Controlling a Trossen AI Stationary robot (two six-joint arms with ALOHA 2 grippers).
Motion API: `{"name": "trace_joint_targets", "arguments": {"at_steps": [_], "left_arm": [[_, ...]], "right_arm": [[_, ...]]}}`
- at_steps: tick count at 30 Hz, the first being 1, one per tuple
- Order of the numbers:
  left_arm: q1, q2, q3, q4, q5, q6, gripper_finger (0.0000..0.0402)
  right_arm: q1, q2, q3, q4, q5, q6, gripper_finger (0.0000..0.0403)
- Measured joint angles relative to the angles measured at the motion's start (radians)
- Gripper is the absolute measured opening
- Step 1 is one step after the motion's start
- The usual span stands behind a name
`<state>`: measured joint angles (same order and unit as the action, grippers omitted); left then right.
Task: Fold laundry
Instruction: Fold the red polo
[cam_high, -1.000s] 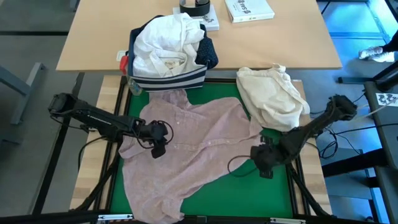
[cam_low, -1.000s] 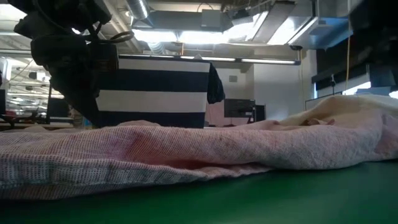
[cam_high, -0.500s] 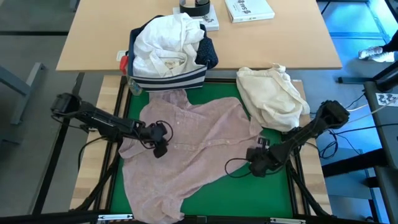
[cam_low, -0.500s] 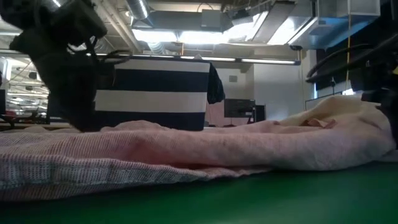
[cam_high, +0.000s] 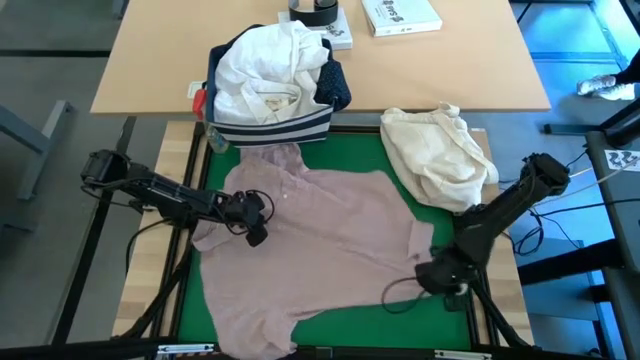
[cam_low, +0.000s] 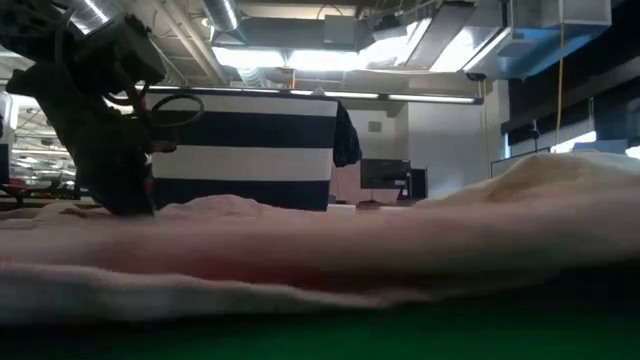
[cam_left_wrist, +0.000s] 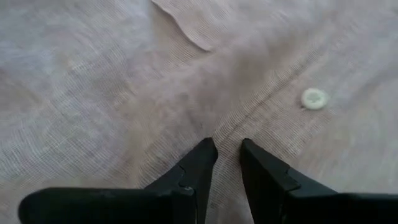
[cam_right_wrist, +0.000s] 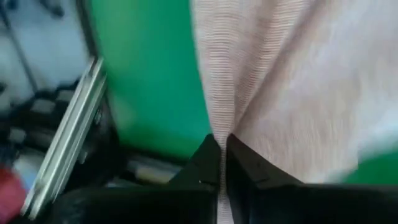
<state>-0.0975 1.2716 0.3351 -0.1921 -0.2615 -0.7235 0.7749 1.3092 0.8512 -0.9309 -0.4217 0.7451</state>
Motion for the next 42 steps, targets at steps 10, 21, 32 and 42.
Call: {"name": "trace_joint_targets", "arguments": {"at_steps": [10, 21, 32, 42], "left_arm": [[0.009, -0.012, 0.023, -0.032, 0.021, 0.082, 0.0084], [-0.031, -0.112, 0.218, -0.003, 0.161, 0.154, 0.0084], [-0.161, 0.061, 0.059, 0.047, 0.269, -0.03, 0.0084], [-0.23, 0.061, 0.041, 0.059, 0.413, -0.189, 0.0084]], "right_arm": [[0.006, -0.007, -0.001, 0.002, 0.043, 0.22, 0.0055], [-0.186, -0.014, 0.192, -0.064, 0.381, 0.021, 0.0201], [-0.477, -0.012, -0.009, -0.168, 0.585, 0.01, 0.0194], [-0.745, -0.039, -0.138, -0.083, 0.509, -0.043, 0.0188]]}}
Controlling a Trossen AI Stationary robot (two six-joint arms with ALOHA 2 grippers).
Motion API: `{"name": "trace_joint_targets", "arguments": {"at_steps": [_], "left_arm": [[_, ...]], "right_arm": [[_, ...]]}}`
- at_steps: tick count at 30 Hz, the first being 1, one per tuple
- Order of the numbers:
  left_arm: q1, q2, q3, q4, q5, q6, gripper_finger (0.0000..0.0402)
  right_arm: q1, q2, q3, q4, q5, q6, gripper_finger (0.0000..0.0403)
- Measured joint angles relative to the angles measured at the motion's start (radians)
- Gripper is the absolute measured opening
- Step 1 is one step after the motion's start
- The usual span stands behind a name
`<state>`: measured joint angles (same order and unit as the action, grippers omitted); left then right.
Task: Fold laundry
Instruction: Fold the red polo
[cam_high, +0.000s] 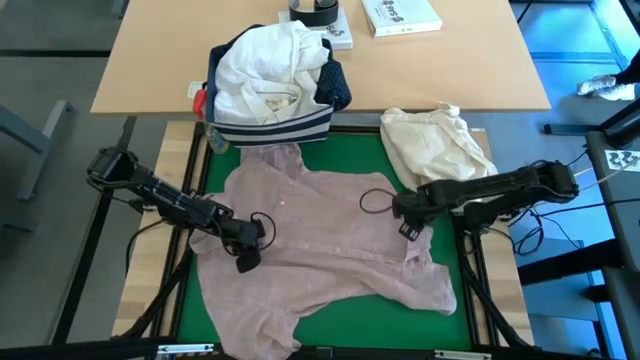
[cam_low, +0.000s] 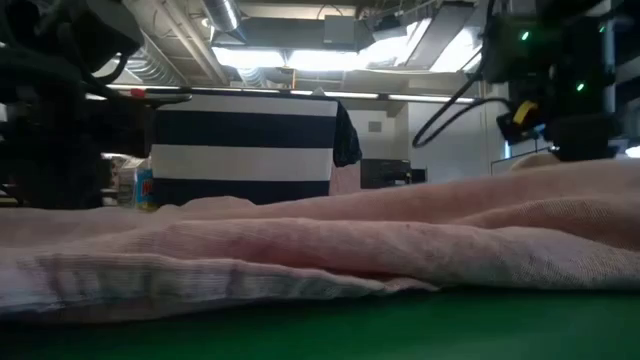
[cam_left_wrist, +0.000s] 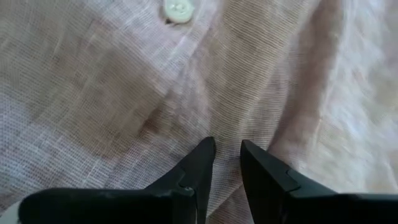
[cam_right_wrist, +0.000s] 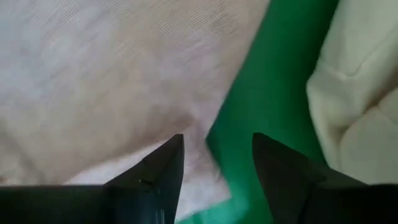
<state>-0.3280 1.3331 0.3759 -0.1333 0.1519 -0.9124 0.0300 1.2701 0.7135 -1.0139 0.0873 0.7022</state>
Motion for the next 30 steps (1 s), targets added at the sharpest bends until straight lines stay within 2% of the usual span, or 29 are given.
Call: {"name": "trace_joint_targets", "arguments": {"at_steps": [6, 10, 12, 15, 20, 24, 28, 30], "left_arm": [[-0.019, 0.0, -0.001, 0.001, 0.008, -0.005, 0.0084], [-0.019, 0.0, -0.005, 0.022, 0.008, -0.006, 0.0084], [-0.019, 0.001, -0.007, 0.038, 0.007, -0.006, 0.0084], [-0.017, -0.001, -0.01, 0.045, 0.003, -0.006, 0.0084], [-0.013, -0.005, -0.01, 0.045, 0.01, -0.006, 0.0084], [-0.013, -0.005, -0.01, 0.046, 0.008, -0.006, 0.0084], [-0.013, -0.005, -0.011, 0.046, 0.007, -0.007, 0.0084], [-0.013, -0.005, -0.011, 0.046, 0.01, -0.022, 0.0084]], "right_arm": [[-0.11, 0.029, -0.128, 0.22, -0.028, 0.044, 0.0188], [-0.122, 0.034, -0.156, 0.413, -0.163, 0.001, 0.0188], [-0.101, 0.036, -0.141, 0.605, -0.263, -0.027, 0.0188], [-0.077, 0.031, -0.136, 0.851, -0.34, -0.046, 0.0188], [-0.054, 0.047, -0.135, 1.204, -0.38, -0.003, 0.0188], [-0.06, 0.047, -0.136, 1.23, -0.485, -0.001, 0.0188], [-0.113, -0.01, -0.136, 1.062, -0.586, 0.014, 0.0188], [-0.141, -0.07, -0.136, 0.925, -0.607, 0.021, 0.0188]]}}
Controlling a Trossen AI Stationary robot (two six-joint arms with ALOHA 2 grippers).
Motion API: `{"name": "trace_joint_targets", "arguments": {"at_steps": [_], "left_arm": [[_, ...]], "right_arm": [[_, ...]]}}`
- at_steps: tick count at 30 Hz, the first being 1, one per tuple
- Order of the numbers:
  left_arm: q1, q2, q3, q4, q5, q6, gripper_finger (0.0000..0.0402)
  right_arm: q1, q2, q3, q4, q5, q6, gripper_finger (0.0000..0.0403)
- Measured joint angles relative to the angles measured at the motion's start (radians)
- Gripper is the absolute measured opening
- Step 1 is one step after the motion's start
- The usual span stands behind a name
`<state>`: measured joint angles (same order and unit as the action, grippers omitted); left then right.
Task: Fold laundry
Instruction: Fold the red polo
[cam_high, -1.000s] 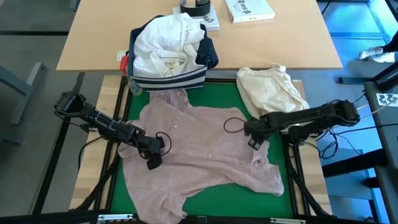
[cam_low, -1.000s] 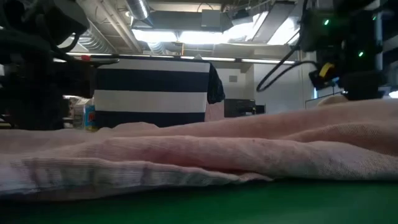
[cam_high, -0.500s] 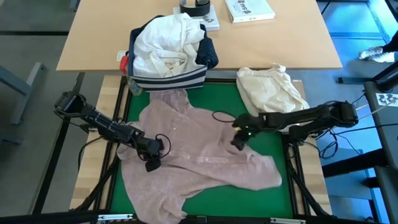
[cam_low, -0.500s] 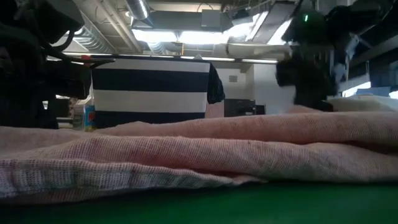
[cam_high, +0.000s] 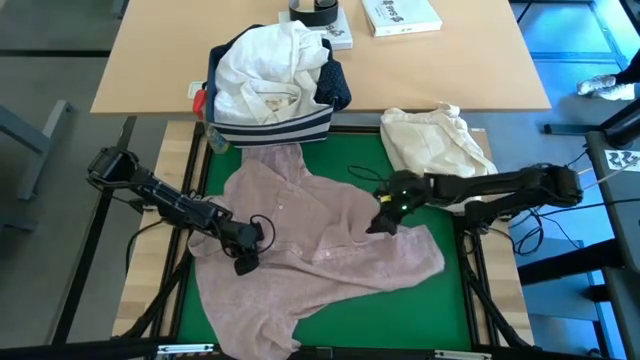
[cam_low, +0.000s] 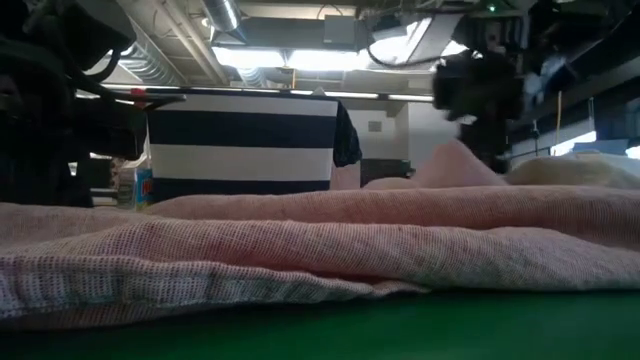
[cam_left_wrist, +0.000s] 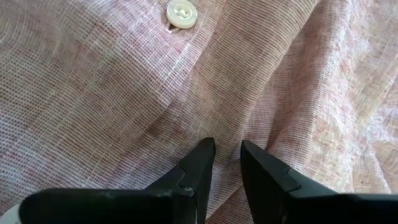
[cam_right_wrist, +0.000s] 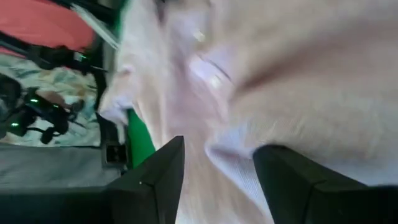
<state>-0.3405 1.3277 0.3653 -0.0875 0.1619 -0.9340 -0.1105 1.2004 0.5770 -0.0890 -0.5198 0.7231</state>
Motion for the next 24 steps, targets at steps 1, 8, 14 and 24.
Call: {"name": "trace_joint_targets", "arguments": {"at_steps": [1, 8, 14, 24], "left_arm": [[0.0, 0.0, 0.0, 0.0, 0.0, 0.0, 0.0084], [0.0, 0.0, 0.0, 0.002, -0.012, -0.002, 0.0084], [0.0, 0.0, -0.001, 0.006, -0.014, -0.003, 0.0084], [0.0, 0.0, -0.003, 0.022, -0.019, -0.027, 0.0084]], "right_arm": [[-0.013, -0.033, 0.0, -0.07, 0.011, -0.002, 0.0188], [-0.042, -0.121, -0.002, -0.364, 0.409, -0.011, 0.0188], [-0.04, -0.028, -0.044, -0.319, 0.363, -0.083, 0.0188], [-0.04, 0.039, -0.049, -0.247, 0.049, -0.208, 0.0188]]}}
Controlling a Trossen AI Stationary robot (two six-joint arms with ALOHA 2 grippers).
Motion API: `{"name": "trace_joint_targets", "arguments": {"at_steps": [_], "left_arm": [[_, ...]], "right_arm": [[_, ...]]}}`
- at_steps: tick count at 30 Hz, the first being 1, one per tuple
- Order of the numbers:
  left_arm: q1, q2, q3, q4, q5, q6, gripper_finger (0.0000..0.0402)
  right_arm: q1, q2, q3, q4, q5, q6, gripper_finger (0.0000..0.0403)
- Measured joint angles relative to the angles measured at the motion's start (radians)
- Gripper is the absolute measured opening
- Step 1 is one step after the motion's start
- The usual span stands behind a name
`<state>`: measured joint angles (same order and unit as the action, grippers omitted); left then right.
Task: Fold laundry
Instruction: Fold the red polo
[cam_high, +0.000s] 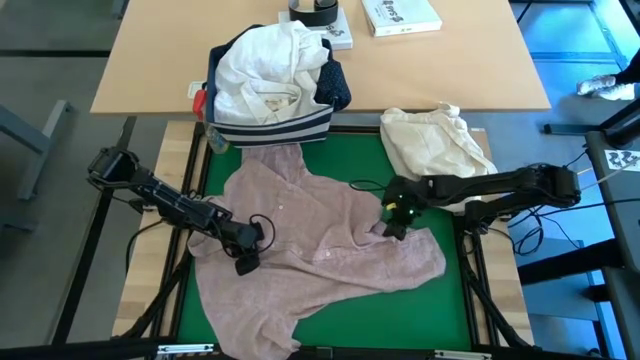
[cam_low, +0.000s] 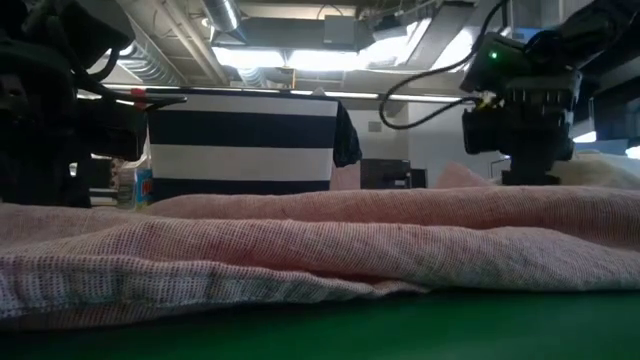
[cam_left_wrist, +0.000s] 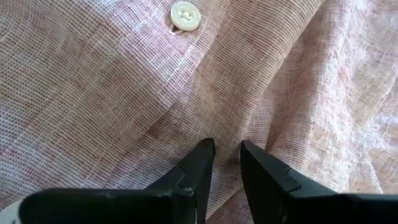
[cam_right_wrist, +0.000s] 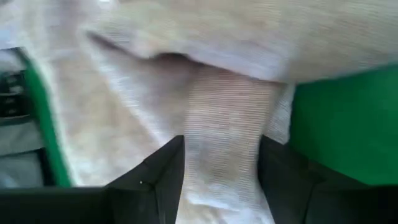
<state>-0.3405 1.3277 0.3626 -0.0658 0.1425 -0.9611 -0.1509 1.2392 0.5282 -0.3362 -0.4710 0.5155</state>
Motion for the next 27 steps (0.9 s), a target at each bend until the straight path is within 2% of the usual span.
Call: {"name": "trace_joint_targets", "arguments": {"at_steps": [2, 6, 9, 11, 14, 16, 21, 23, 25, 27], "left_arm": [[0.0, 0.0, 0.0, 0.001, -0.001, 0.001, 0.0084], [0.0, 0.0, 0.0, 0.001, -0.004, 0.001, 0.0084], [0.0, 0.0, 0.0, 0.002, -0.009, 0.002, 0.0084], [0.0, 0.0, 0.0, 0.002, -0.013, 0.002, 0.0084], [0.0, 0.0, 0.0, 0.002, -0.016, 0.001, 0.0084], [-0.001, 0.0, 0.0, 0.002, -0.017, -0.006, 0.0084], [-0.019, 0.0, 0.001, -0.008, -0.028, -0.058, 0.0084], [-0.03, -0.001, 0.003, -0.02, -0.042, -0.081, 0.0084], [-0.038, -0.002, 0.004, -0.033, -0.053, -0.103, 0.0084], [-0.044, -0.003, 0.005, -0.041, -0.063, -0.119, 0.0084]], "right_arm": [[0.0, 0.004, 0.001, 0.033, 0.013, 0.001, 0.0188], [0.0, 0.05, 0.0, -0.005, 0.129, 0.001, 0.0188], [0.0, 0.089, 0.0, 0.034, 0.137, -0.012, 0.0174], [0.001, 0.096, 0.0, 0.03, 0.133, -0.02, 0.0142], [0.0, 0.059, 0.007, -0.045, 0.154, -0.019, 0.0055], [0.003, 0.001, 0.027, -0.158, 0.235, 0.009, 0.0015], [0.086, -0.173, 0.111, -0.495, 0.618, 0.226, 0.0014], [0.134, -0.224, 0.126, -0.575, 0.727, 0.322, 0.0005], [0.17, -0.248, 0.123, -0.617, 0.742, 0.393, 0.0009], [0.189, -0.249, 0.109, -0.634, 0.704, 0.449, 0.0015]]}}
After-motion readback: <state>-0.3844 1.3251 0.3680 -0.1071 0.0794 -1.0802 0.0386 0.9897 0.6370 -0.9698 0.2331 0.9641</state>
